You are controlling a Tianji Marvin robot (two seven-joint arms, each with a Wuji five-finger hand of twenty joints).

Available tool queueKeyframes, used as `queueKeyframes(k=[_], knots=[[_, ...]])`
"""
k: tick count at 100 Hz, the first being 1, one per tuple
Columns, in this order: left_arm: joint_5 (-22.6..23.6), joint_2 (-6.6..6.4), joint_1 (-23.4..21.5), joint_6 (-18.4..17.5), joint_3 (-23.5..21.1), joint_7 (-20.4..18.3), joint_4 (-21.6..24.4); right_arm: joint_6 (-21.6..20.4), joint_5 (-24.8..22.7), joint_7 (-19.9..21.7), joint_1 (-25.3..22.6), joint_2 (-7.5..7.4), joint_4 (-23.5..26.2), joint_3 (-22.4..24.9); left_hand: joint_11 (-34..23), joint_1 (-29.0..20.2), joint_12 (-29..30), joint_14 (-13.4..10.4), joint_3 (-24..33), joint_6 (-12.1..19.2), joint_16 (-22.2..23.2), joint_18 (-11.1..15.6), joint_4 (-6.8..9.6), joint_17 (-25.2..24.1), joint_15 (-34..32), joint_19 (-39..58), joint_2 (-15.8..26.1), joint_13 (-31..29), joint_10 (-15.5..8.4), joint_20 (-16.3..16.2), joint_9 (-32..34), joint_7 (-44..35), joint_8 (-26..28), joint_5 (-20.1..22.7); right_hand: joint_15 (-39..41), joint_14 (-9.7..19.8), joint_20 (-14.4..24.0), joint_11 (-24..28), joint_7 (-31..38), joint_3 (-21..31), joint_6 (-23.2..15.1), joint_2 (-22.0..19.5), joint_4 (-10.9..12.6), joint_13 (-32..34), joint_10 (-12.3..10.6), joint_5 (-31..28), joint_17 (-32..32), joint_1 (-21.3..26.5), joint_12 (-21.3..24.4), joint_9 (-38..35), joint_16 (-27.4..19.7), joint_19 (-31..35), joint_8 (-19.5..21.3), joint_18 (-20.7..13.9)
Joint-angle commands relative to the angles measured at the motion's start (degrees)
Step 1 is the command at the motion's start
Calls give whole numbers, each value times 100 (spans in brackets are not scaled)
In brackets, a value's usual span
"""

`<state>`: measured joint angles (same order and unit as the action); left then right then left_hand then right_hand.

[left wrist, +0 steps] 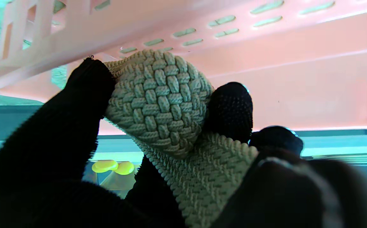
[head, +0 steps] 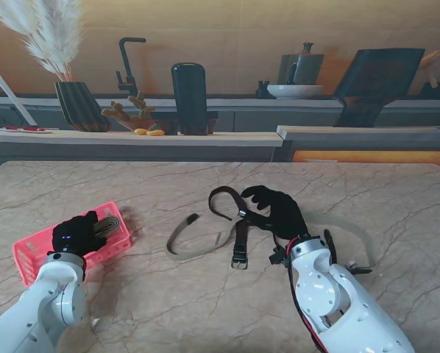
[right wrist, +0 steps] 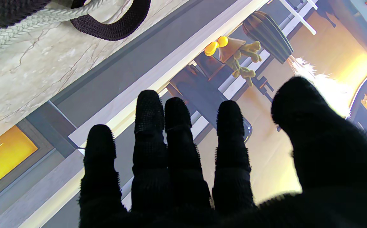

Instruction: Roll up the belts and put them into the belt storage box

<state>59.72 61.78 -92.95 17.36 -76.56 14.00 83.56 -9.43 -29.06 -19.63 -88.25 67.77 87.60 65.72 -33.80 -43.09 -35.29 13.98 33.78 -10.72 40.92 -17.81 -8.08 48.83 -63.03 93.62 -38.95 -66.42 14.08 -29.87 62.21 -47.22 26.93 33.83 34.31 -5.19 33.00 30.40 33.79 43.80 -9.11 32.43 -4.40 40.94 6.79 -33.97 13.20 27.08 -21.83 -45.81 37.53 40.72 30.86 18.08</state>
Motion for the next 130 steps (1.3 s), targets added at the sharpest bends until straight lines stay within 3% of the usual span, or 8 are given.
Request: queueKeyframes(k=[1, 30, 47, 60, 70, 75, 102, 130], knots=[[-31, 78, 0, 74, 36, 15, -63, 22, 22, 7, -11, 26, 10, -25, -669, -928, 22, -168, 603, 831, 93, -70, 120, -111, -400, 532, 878, -2, -192, -143, 93, -1126, 348, 338, -54, 83, 125, -65, -75, -102, -74, -154, 204, -159, 43, 26, -71, -23, 27, 111, -20, -136, 59, -112], [-424, 130, 73, 273, 121, -79, -196, 42, 58, 19, 3, 30, -14, -37, -626, -434, 416, 377, -873, 571, 14, -475, 96, -954, -73, 12, 1227, 671, 61, -746, -369, -433, 408, 394, -54, 84, 138, -69, -72, -123, -67, -200, 209, -156, 46, 7, -72, -9, 27, 99, -18, -148, 65, -112], [-418, 100, -36, 399, 58, -416, -8, 58, 69, 4, 12, 37, -24, -47, -204, 221, 459, 695, -1155, 325, -70, -590, 402, -1713, 508, -707, 1796, 1355, 110, -1008, -788, 582, 560, 383, -46, 86, 146, -67, -70, -154, -82, -274, 213, -150, 41, 5, -73, 7, 25, 98, -13, -155, 69, -120], [-427, 97, -100, 478, 18, -511, 86, 67, 75, -15, 10, 42, -23, -50, 106, 256, 574, 814, -1674, 217, -95, -670, 415, -2095, 819, -1059, 1944, 1702, 180, -1119, -1039, 1088, 410, 304, -37, 92, 154, -60, -59, -192, -88, -352, 220, -144, 27, -9, -66, 44, 23, 86, -8, -154, 75, -120], [-466, 101, -139, 512, -12, -553, 142, 64, 80, -33, 12, 47, -32, -52, 227, 98, 640, 884, -2512, 150, -79, -699, 461, -2221, 939, -1199, 2187, 1800, 225, -1210, -1084, 1331, 291, 333, -31, 91, 158, -54, -47, -228, -90, -444, 228, -136, 30, -26, -60, 85, 22, 80, -6, -153, 81, -127], [-475, 101, -157, 526, -29, -580, 168, 65, 87, -36, 12, 49, -34, -53, 259, -184, 654, 913, -3424, 115, -90, -706, 532, -2293, 971, -1254, 2487, 1854, 259, -1253, -1112, 1407, 237, 340, -28, 100, 160, -53, -44, -252, -89, -497, 234, -132, 38, -26, -55, 108, 23, 80, -5, -151, 82, -131], [-428, 95, -254, 535, -131, -607, 252, 67, 111, -63, 12, 59, -44, -57, 385, -7, 705, 1020, -3487, 107, -123, -746, 499, -2562, 1120, -1390, 2843, 2067, 304, -1235, -1194, 1582, 148, 398, -11, 102, 167, -32, -13, -368, -104, -581, 238, -118, 16, -51, -44, 191, 22, 57, 0, -145, 74, -133], [-587, 136, -306, 566, -194, -498, 280, 55, 120, -67, 8, 60, -53, -50, 608, -465, 801, 1250, -3497, 211, -173, -900, 496, -2853, 1329, -1610, 3630, 2291, 477, -1255, -1216, 1847, -54, 961, -11, 102, 168, -30, 42, -439, -116, -608, 213, -124, 21, -61, -53, 212, 29, 55, -2, -146, 7, -138]])
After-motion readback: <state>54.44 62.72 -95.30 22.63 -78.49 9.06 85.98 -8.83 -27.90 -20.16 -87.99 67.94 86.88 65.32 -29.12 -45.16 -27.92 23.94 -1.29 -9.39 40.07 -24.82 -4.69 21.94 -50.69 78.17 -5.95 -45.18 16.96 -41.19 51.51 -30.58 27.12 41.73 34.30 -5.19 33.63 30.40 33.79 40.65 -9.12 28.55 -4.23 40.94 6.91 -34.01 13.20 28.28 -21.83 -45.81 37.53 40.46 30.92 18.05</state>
